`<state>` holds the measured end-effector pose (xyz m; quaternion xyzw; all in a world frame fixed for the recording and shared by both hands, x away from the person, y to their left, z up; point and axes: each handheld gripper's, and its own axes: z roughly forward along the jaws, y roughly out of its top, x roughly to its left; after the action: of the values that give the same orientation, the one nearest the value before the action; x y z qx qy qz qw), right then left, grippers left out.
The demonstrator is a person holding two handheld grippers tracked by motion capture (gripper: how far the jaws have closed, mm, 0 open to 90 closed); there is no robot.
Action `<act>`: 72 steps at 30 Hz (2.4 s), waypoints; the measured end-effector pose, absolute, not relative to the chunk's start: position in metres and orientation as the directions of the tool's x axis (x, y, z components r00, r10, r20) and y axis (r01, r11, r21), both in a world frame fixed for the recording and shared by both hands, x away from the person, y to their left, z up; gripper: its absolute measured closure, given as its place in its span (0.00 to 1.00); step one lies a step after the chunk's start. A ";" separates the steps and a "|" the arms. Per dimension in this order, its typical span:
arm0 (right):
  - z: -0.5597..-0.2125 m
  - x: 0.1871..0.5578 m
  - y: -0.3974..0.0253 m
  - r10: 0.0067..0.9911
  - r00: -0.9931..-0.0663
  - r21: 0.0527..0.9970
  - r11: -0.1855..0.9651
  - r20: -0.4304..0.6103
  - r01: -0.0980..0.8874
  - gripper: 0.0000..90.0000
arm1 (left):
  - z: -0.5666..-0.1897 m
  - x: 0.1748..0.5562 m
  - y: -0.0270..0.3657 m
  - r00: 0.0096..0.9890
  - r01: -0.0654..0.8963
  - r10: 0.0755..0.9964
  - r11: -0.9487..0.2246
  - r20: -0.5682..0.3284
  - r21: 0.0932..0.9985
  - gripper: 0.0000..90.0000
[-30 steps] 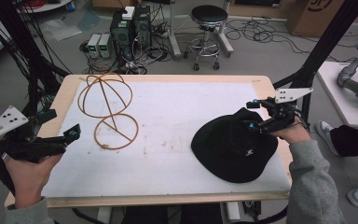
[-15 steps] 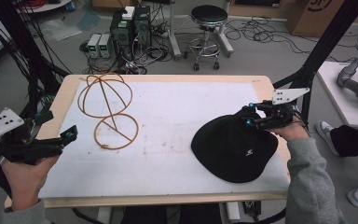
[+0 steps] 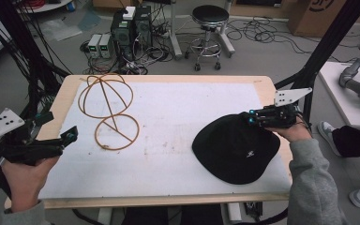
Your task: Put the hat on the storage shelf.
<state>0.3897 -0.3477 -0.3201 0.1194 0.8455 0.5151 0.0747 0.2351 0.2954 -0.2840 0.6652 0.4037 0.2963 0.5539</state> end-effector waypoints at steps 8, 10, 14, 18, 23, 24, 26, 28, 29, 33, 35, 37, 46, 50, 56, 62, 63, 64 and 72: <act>-0.301 0.383 -0.333 0.237 -0.971 0.872 0.473 0.007 0.122 0.98 | -0.282 0.233 0.297 0.502 0.205 0.863 -0.059 -0.053 0.977 0.06; -0.295 0.381 -0.331 0.238 -0.971 0.878 0.462 0.012 0.124 0.98 | -0.282 0.233 0.297 0.503 0.207 0.862 -0.058 -0.055 0.977 0.06; -0.282 0.380 -0.328 0.239 -0.971 0.885 0.452 0.000 0.111 0.98 | -0.283 0.233 0.298 0.503 0.210 0.862 -0.055 -0.059 0.976 0.06; -0.272 0.379 -0.326 0.238 -0.971 0.885 0.453 -0.009 0.103 0.98 | -0.283 0.233 0.299 0.504 0.216 0.861 -0.053 -0.065 0.975 0.06; -0.254 0.379 -0.317 0.242 -0.970 0.881 0.465 -0.033 0.086 0.99 | -0.282 0.231 0.299 0.510 0.216 0.857 -0.046 -0.073 0.975 0.06; -0.246 0.380 -0.314 0.249 -0.968 0.883 0.462 -0.041 0.081 0.99 | -0.282 0.231 0.299 0.511 0.217 0.857 -0.048 -0.071 0.975 0.06; -0.239 0.381 -0.311 0.257 -0.965 0.888 0.454 -0.047 0.078 0.99 | -0.282 0.231 0.299 0.514 0.217 0.855 -0.050 -0.071 0.975 0.06; -0.230 0.383 -0.309 0.267 -0.962 0.893 0.443 -0.049 0.078 0.99 | -0.282 0.231 0.299 0.519 0.217 0.852 -0.048 -0.073 0.975 0.06; -0.230 0.383 -0.309 0.267 -0.962 0.893 0.443 -0.049 0.078 0.99 | -0.282 0.231 0.299 0.521 0.216 0.850 -0.048 -0.074 0.975 0.06; -0.214 0.388 -0.301 0.243 -0.969 0.888 0.454 -0.051 0.067 0.99 | -0.281 0.230 0.298 0.529 0.216 0.845 -0.048 -0.076 0.975 0.06; -0.211 0.389 -0.299 0.239 -0.970 0.887 0.457 -0.051 0.066 0.99 | -0.281 0.229 0.298 0.531 0.218 0.844 -0.049 -0.076 0.975 0.06; -0.204 0.393 -0.294 0.239 -0.969 0.883 0.465 -0.056 0.064 0.99 | -0.281 0.228 0.298 0.533 0.219 0.842 -0.048 -0.078 0.975 0.06; -0.181 0.404 -0.279 0.197 -0.978 0.889 0.456 -0.064 0.034 0.99 | -0.283 0.226 0.299 0.531 0.238 0.842 -0.040 -0.095 0.971 0.06; -0.175 0.412 -0.272 0.198 -0.978 0.892 0.451 -0.066 0.031 0.99 | -0.283 0.224 0.301 0.530 0.239 0.843 -0.039 -0.096 0.970 0.06; -0.171 0.422 -0.264 0.190 -0.980 0.911 0.411 -0.050 0.034 0.99 | -0.282 0.218 0.304 0.527 0.237 0.844 -0.038 -0.096 0.971 0.06; -0.166 0.435 -0.243 0.155 -0.986 0.909 0.417 -0.052 0.017 0.99 | -0.283 0.211 0.310 0.518 0.243 0.849 -0.034 -0.100 0.969 0.06; -0.166 0.435 -0.243 0.155 -0.986 0.909 0.417 -0.052 0.017 0.99 | -0.283 0.209 0.311 0.515 0.245 0.851 -0.031 -0.102 0.969 0.06; -0.165 0.437 -0.240 0.151 -0.987 0.909 0.416 -0.055 0.013 0.99 | -0.283 0.208 0.312 0.513 0.244 0.852 -0.029 -0.103 0.969 0.06; -0.145 0.447 -0.218 0.117 -0.991 0.921 0.390 -0.068 -0.017 0.99 | -0.282 0.196 0.319 0.502 0.243 0.859 -0.028 -0.101 0.970 0.06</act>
<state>0.4474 -0.2182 -0.1454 0.0302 0.8313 0.5516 0.0609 0.1961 0.3191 -0.2819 0.6621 0.4160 0.2753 0.5593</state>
